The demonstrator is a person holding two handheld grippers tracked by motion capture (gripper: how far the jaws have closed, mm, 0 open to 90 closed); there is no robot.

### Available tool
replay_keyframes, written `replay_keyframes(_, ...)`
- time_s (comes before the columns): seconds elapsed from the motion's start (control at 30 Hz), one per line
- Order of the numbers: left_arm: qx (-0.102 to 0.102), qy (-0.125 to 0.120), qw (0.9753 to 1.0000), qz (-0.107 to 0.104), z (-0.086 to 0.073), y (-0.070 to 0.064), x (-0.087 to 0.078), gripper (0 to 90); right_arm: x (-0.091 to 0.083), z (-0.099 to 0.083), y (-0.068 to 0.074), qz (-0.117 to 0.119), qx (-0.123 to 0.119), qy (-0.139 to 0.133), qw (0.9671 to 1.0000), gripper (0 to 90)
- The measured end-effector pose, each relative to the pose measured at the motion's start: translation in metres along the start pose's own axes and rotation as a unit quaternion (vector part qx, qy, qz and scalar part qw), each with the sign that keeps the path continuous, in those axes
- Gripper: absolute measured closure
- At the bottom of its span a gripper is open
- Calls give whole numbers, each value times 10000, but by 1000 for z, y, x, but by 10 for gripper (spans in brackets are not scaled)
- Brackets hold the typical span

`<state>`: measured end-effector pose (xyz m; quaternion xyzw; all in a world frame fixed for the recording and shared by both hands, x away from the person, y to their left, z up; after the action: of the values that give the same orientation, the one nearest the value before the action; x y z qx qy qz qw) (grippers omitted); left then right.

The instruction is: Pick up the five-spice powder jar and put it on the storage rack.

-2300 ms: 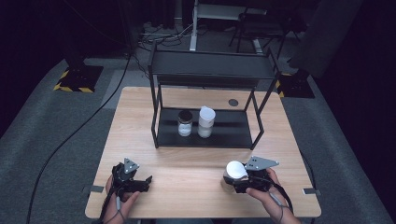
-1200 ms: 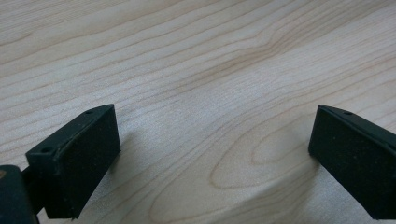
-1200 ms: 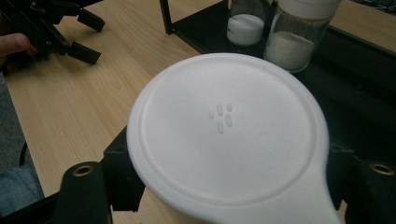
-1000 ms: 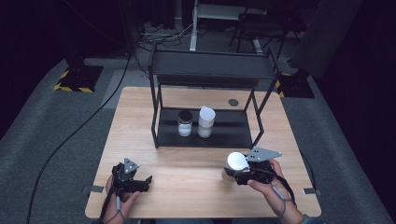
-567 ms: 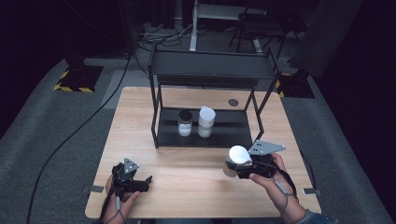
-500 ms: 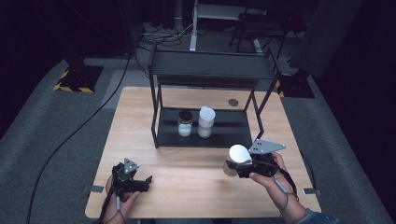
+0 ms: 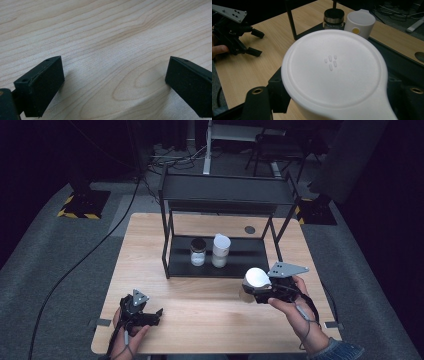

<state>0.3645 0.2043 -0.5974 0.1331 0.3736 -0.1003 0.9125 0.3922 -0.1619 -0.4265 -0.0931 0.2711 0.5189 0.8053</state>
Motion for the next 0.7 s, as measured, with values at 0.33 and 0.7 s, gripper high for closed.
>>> replay_keyframes(0.33,5,0,10000,-2,0,0,0,17,-4,11,-11,-60,90,-45,9999,300)
replay_keyframes(0.7,-2,-4,10000,-5,0,0,0,18,-9,24,-27,-185,118,-41,9998,300)
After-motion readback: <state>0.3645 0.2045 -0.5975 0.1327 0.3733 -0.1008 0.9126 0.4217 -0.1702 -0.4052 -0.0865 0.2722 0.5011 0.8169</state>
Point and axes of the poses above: each handheld gripper's, and its own axes: x roughly forward along the jaws, z roughly out of its top, y roughly to its left, the point moved 7 cm from there along x, roughly forward along the jaws, and after that the axes turned 14 degrees about z, right-handed, at the moved point
